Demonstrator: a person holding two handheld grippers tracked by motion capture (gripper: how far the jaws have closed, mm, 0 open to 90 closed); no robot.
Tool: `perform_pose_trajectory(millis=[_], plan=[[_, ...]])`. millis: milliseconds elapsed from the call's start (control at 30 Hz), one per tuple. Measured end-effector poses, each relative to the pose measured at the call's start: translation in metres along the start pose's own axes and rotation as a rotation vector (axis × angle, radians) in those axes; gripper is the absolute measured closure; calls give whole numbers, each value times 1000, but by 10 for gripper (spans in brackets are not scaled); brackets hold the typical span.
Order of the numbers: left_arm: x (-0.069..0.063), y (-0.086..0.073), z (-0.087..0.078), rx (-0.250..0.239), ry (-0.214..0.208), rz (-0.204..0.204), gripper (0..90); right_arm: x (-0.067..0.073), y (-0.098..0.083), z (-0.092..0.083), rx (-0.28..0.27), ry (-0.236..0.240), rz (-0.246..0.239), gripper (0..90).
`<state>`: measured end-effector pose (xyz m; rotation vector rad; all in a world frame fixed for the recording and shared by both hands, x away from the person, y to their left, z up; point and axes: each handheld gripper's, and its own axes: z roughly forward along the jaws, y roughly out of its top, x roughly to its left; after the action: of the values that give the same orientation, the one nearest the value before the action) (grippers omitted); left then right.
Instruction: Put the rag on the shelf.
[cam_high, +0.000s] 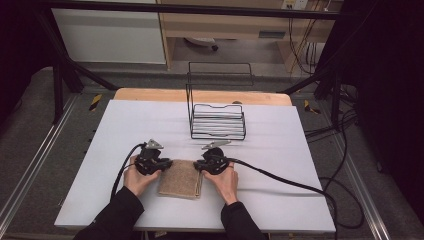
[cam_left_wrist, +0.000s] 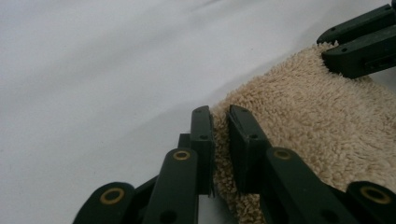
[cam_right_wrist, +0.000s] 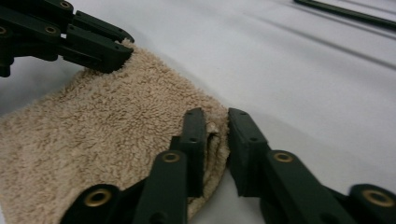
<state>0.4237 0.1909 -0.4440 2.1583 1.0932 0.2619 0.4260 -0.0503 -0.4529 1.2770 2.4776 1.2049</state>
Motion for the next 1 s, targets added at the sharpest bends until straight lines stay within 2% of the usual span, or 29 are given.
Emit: perform_pose_trajectory(millis=[167, 333, 367, 433, 500, 800, 1000], plan=[[-2, 1, 0, 0, 5, 22, 845, -1, 1, 0, 10, 8, 39, 831], [1, 1, -2, -9, -10, 9, 858, -2, 2, 0, 6, 13, 43, 840], [3, 1, -5, -26, -16, 4, 858, -1, 2, -1, -3, 13, 45, 841], [4, 1, -7, -34, -17, 8, 858, 0, 2, -3, -17, 15, 37, 841], [4, 1, -14, -70, -23, 4, 859, 1, 3, -5, -32, 21, 32, 841], [5, 1, -29, -128, -45, -15, 859, 4, 8, -18, -101, 49, 23, 841], [2, 2, -35, -154, -35, 3, 858, 7, 9, -25, -127, 53, 2, 841]])
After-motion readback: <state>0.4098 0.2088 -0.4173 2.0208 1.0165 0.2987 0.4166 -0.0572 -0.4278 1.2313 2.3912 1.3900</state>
